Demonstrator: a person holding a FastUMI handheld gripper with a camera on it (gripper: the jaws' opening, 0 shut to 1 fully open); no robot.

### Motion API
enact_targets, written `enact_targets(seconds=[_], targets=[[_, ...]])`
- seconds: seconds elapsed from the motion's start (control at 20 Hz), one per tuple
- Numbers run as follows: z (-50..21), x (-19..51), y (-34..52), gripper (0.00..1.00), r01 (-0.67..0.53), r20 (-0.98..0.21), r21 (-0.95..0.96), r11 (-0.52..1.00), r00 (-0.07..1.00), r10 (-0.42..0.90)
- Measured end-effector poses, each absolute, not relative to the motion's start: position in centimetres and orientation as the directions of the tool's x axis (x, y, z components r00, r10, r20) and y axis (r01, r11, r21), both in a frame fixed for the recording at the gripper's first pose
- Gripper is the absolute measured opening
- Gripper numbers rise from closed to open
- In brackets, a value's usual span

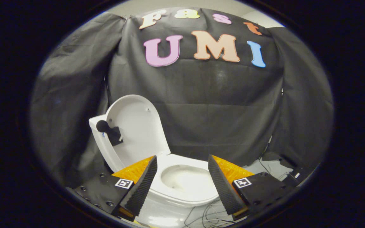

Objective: Open the toilet lid.

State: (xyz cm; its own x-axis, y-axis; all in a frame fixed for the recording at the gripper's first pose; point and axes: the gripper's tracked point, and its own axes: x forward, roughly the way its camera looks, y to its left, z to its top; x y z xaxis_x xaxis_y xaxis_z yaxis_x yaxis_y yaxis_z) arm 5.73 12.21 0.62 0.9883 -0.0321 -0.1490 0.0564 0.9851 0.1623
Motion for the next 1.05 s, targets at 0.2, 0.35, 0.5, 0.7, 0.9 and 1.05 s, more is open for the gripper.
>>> enact_targets(seconds=[0.2, 0.35, 0.5, 0.7, 0.9, 1.05], targets=[[0.1, 6.0, 10.8, 0.99, 0.072, -0.106, 0.173, 0.982, 0.993, -0.054], [-1.0, 5.9, 8.9, 0.99, 0.095, -0.145, 0.146, 0.985, 0.987, -0.073], [-0.6, 5.5, 7.8, 0.99, 0.103, -0.13, 0.142, 0.985, 0.988, -0.085], [-0.1, 5.0, 6.7, 0.99, 0.1, -0.115, 0.15, 0.984, 0.99, -0.083], [0.8, 4.0, 5.1, 0.99, 0.106, -0.09, 0.141, 0.984, 0.992, -0.094], [1.0, 3.5, 4.9, 0.99, 0.086, -0.106, 0.13, 0.988, 0.992, -0.072]])
